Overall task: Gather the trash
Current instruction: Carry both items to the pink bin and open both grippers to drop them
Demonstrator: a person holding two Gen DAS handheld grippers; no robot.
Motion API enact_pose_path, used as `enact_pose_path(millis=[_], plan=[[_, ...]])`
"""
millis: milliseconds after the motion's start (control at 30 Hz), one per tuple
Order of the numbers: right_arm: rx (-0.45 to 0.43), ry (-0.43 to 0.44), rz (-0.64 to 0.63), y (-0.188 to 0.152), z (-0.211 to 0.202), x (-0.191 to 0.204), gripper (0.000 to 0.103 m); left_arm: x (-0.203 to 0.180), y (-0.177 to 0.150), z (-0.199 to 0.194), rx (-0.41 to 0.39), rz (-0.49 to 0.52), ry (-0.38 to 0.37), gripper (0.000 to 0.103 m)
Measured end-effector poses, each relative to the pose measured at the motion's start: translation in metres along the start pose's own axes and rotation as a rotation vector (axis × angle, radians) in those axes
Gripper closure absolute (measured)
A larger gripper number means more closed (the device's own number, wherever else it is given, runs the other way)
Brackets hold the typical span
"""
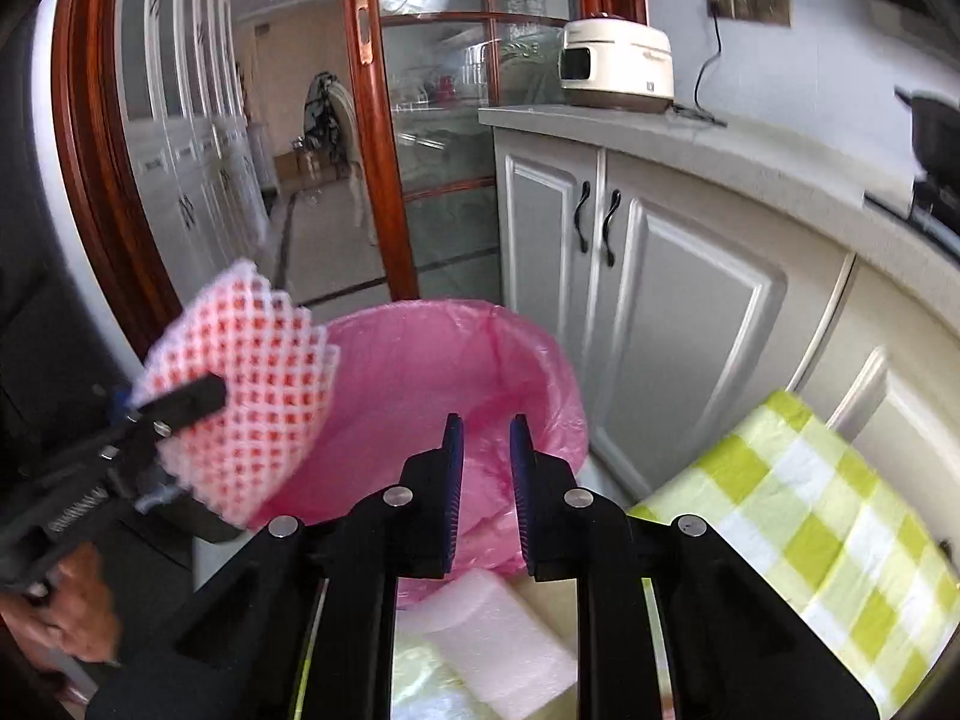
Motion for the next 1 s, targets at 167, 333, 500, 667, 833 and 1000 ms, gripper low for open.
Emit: enact_pose_path(millis=[167,333,500,667,833,1000], plan=[[0.028,-0.014,0.016,-0.027,-0.016,-0.008,0.085,-0.007,-0.010,-0.009,-0.035,0.043,-0.007,0.076],[0.126,-0.026,0.036,-0.085,-0.015,-0.016,0.067,-0.015,-0.019,-0.028,-0.064,0.054,-0.016,0.077],[0.190,0.011,0.051,-0.120,-0.004,-0.014,0.036,-0.020,-0.034,-0.051,-0.076,0.052,-0.031,0.077],[0.211,-0.017,-0.004,-0.121,0.015,-0.016,0.029,-0.024,-0.045,-0.060,-0.065,0.069,-0.033,0.076],[0.264,-0.017,-0.046,-0.120,0.037,-0.016,0.031,-0.022,-0.046,-0.056,-0.049,0.063,-0.029,0.077],[0.232,0.001,-0.085,-0.121,0.024,-0.006,0.038,-0.020,-0.045,-0.054,-0.050,0.053,-0.026,0.077]])
Point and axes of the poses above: each gripper's, at about its wrist camera, not at the fingertips, and z roughly the way its jaws point, x to its left, y to its top, the point moved 7 cm from there along z, roughly the way its jaws point, and after that the axes turned 9 degrees about y, right-handed, at the moved point
